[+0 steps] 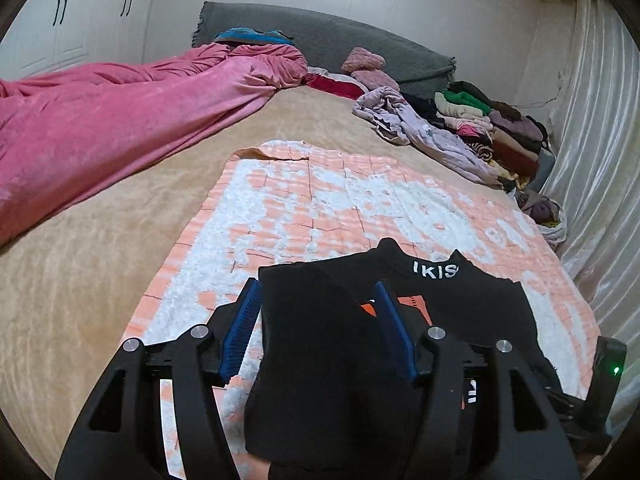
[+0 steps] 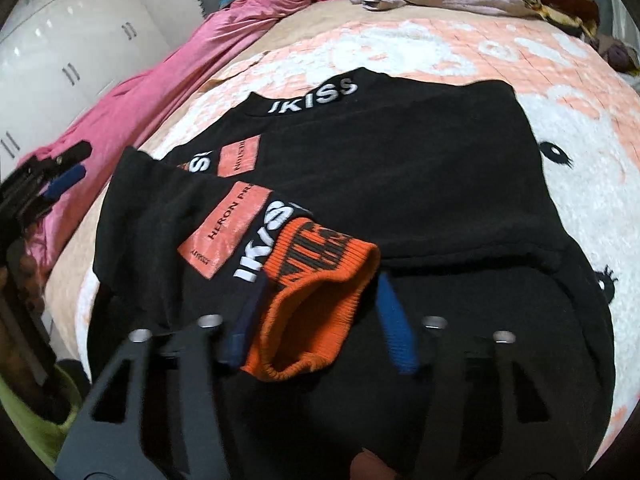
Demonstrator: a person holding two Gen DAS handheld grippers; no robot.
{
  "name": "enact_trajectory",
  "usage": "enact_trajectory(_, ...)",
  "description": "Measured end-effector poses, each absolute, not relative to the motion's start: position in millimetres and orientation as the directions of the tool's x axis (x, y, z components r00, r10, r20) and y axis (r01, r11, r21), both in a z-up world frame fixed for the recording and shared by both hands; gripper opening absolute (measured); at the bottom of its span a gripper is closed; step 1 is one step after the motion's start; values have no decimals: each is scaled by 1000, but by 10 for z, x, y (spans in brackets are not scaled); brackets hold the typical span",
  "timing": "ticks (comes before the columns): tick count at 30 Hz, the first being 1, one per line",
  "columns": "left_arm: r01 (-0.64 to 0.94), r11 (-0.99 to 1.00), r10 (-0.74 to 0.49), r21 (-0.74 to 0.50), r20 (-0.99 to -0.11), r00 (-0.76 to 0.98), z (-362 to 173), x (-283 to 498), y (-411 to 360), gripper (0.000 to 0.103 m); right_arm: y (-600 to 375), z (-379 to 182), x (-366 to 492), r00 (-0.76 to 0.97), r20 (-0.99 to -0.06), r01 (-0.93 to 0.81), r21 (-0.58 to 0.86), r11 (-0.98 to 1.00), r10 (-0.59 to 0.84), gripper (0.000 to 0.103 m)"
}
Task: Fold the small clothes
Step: 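Grasp the folded orange cuff with the right tool and adjust it on the body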
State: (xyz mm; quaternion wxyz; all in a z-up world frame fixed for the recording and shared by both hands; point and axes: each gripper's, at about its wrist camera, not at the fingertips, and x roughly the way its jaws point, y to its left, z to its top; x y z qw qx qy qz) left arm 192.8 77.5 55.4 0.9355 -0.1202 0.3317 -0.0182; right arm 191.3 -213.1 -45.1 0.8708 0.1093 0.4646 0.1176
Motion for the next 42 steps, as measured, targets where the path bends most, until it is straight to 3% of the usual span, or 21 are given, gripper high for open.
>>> enact_trajectory(1, -49, 970, -112, -239, -616, 780, 552, 1929, 785, 58, -2110, -437, 1907, 544, -779, -120, 296, 947, 313, 8)
enact_trajectory(3, -60, 968, -106, -245, -611, 784, 561, 1917, 839, 58, -2059, -351, 1868, 570, -763, -153, 266, 952, 305, 6)
enact_trajectory(8, -100, 959, -85, -265, -606, 791, 559, 1918, 1005, 58, -2053, -66, 1858, 624, -721, -218, 209, 953, 301, 4)
enact_trajectory(17, -120, 955, -75, -270, -615, 785, 511, 1963, 1054, 58, -2354, 410, 2176, 719, -685, -218, -62, 974, 117, 4)
enact_trajectory(28, 47, 991, -120, -124, -695, 709, 107, 2208, 220, 58, -2594, -99, 2450, 633, -772, -153, -49, 987, 59, 4)
enact_trajectory(32, 48, 998, -63, -42, -746, 662, -83, 2274, 90, 58, -2682, -126, 2475, 626, -778, -119, -19, 993, 60, 5)
enact_trajectory(42, 31, 998, -62, -55, -778, 625, -264, 2316, 213, 61, -2947, -401, 2592, 558, -829, -24, 36, 999, 44, 6)
